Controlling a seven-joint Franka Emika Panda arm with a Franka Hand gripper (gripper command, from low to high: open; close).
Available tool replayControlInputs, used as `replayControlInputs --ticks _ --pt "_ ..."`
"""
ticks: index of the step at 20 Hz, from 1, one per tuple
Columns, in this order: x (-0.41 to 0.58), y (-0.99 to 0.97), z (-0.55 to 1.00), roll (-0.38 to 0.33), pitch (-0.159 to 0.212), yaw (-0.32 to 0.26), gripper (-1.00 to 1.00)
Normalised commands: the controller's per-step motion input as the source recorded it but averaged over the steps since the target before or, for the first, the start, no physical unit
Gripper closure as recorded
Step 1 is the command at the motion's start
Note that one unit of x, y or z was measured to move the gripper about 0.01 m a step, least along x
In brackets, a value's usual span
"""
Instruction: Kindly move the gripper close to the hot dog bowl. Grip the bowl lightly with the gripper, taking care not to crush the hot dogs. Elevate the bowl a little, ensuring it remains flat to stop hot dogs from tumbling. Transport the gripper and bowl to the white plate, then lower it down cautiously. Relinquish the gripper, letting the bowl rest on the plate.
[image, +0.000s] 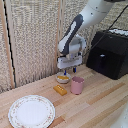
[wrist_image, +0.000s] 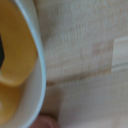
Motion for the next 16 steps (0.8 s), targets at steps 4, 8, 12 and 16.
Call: replayControlInputs --ticks 4,8,12,16 --pt "0.227 0.0 -0.12 -0.024 0.01 0.058 1.0" --pt "0.043 0.0 -0.05 -0.004 0.014 0.01 1.0" --pt "-0.004 0.0 0.0 -0.001 0.0 0.0 1.0" --pt "-0.006 0.0 0.0 0.0 -0.006 0.0 1.0"
